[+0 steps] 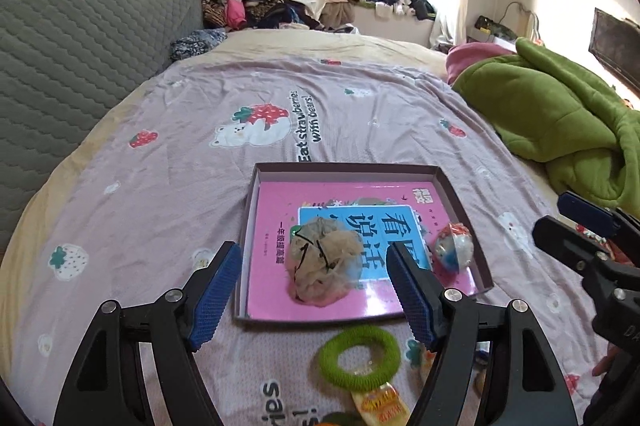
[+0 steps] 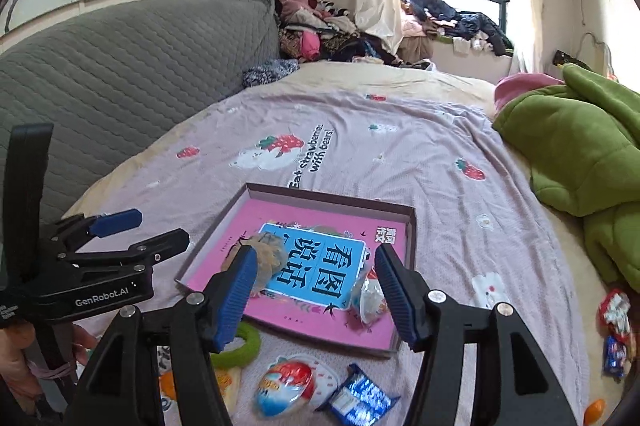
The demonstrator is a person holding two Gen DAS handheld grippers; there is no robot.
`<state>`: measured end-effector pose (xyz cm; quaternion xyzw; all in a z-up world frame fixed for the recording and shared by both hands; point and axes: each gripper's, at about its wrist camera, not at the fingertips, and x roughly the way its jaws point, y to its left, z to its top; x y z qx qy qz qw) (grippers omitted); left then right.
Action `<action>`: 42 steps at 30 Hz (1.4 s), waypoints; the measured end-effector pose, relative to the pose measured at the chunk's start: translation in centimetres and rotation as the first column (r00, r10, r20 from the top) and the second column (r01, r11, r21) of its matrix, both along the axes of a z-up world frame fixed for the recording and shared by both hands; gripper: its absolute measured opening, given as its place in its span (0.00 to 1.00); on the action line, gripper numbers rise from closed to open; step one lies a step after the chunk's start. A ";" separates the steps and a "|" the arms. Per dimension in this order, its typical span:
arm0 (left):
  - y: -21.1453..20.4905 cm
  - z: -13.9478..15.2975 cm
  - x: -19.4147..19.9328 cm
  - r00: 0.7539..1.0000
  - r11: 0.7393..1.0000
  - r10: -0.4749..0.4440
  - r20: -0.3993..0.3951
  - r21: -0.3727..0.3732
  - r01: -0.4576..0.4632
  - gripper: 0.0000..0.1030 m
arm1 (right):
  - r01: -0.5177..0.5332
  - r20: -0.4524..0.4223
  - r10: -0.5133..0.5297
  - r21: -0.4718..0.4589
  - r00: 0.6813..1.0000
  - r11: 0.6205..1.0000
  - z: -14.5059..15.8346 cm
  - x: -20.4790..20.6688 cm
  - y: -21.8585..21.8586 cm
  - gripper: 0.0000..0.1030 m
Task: Organize objects
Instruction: 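Withdraw both tools from the box and move toward the orange and walnut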
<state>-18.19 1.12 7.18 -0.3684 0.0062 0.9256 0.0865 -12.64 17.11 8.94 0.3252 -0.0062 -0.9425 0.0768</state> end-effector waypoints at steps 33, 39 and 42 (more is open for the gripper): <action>0.9 -2.3 11.6 0.997 0.997 -0.069 0.019 -0.029 0.069 0.74 | 0.080 -0.021 -0.081 -0.042 0.996 0.996 -0.8 11.2 2.7 0.60; 1.1 -3.5 12.1 0.995 0.996 -0.084 0.050 -0.024 0.085 0.74 | 0.075 -0.001 -0.075 -0.032 0.997 0.997 -1.7 11.5 2.4 0.60; 0.9 -4.1 12.3 0.995 0.997 -0.079 0.065 -0.021 0.081 0.74 | 0.078 0.014 -0.077 -0.034 0.997 0.996 -2.2 11.7 2.3 0.60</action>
